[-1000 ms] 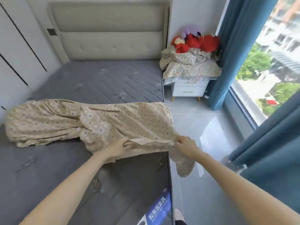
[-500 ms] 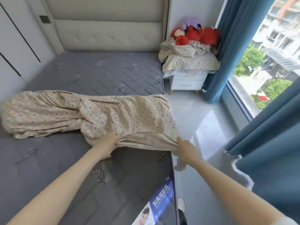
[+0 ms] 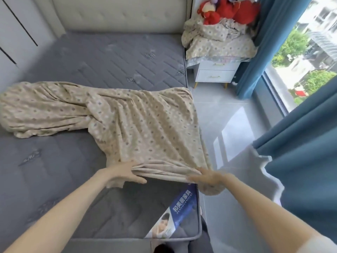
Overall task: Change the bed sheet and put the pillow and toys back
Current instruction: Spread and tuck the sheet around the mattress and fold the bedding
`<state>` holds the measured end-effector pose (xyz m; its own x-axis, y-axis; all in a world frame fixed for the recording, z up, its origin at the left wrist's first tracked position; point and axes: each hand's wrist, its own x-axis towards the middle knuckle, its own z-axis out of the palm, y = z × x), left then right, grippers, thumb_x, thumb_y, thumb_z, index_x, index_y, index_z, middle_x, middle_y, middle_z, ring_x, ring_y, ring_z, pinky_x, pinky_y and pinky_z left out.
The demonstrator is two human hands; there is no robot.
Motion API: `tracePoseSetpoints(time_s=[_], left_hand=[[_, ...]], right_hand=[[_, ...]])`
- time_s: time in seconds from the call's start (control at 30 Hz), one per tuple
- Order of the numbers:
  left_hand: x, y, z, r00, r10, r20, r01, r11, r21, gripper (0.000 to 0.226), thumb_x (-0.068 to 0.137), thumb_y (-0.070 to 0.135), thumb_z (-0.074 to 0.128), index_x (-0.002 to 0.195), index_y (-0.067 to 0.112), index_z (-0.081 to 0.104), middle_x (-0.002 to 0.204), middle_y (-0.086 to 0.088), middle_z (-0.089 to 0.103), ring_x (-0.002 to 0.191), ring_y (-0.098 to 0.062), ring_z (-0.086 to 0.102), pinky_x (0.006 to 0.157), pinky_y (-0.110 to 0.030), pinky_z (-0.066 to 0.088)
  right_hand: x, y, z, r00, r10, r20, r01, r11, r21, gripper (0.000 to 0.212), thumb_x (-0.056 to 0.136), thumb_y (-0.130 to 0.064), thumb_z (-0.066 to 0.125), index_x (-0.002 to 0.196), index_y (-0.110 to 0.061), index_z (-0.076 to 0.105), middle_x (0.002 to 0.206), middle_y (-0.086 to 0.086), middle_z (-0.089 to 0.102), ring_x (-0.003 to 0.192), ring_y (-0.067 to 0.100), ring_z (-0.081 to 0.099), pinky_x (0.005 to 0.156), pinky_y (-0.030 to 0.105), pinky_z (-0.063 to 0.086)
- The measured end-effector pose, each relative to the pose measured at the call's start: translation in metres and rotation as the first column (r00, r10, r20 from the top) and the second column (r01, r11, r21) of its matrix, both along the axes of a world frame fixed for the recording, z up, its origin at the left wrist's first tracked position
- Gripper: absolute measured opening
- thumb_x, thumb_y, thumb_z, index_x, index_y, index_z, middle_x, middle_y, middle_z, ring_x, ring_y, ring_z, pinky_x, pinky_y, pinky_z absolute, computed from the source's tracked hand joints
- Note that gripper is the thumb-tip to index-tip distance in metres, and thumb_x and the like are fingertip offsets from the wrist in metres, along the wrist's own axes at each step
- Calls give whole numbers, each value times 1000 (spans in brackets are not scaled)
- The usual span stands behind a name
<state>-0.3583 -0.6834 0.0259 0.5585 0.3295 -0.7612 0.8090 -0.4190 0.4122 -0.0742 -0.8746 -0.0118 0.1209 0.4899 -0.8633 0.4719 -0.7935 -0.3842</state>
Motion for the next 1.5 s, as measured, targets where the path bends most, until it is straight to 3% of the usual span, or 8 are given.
tracePoseSetpoints(time_s=[0.13,0.27,0.43,0.57,0.87,1.1,1.23,1.5], left_hand=[[12,-1,-30,948,-174,-266,236,946,220,37,86,37,61,116,18,51,110,-1,61,94,-19,56,77,-30,47],[39,5,-53,928,35,-370,29,985,168,10,92,11,42,87,11,51,70,0,43,64,-14,43,53,-24,30],[93,65,-27,841,502,-200,-504,863,47,30,96,9,38,119,-4,53,118,-23,57,90,-29,61,70,-35,51],[175,179,114,247,952,181,-856,302,-420,21,100,2,31,94,-5,50,74,-22,59,39,-20,59,56,-35,57],[244,251,585,-293,155,943,-319,914,-249,21,98,4,37,103,16,54,103,-7,61,93,-17,61,87,-29,50],[176,257,524,158,-103,982,-504,847,170,19,91,2,42,90,-7,59,68,-19,69,83,-28,65,80,-29,52],[131,242,438,528,-18,849,-748,465,475,27,85,-6,45,101,-1,67,99,-24,68,102,-36,62,83,-43,50],[24,148,271,790,144,596,-583,475,659,31,89,-9,42,71,12,57,69,-7,55,61,-14,44,46,-24,22]], right_hand=[[0,-2,-21,976,197,94,-192,980,-56,68,69,-38,79,126,-32,41,108,-1,58,91,23,57,73,32,49],[5,16,-28,595,619,513,-625,758,-190,25,87,-20,54,111,-10,57,108,6,65,98,26,63,73,29,46],[44,114,7,983,-41,182,62,992,-112,15,96,-15,42,96,-4,51,88,12,53,76,26,55,71,36,43],[106,261,143,483,-700,-525,856,505,114,25,99,-7,38,78,-7,51,57,7,46,42,17,44,39,23,39],[150,356,636,643,103,-759,730,-382,566,30,102,-14,30,117,-14,56,100,2,61,84,14,56,75,26,50],[145,336,518,793,-431,-431,335,-283,899,28,92,5,32,91,-17,49,92,8,52,87,18,47,68,29,39],[121,307,448,780,-625,27,-15,25,1000,34,83,3,48,110,-13,63,96,9,66,96,27,60,69,25,39],[50,238,317,639,-289,713,-530,506,681,11,79,-19,59,89,-18,64,80,4,65,79,28,62,61,32,49]])
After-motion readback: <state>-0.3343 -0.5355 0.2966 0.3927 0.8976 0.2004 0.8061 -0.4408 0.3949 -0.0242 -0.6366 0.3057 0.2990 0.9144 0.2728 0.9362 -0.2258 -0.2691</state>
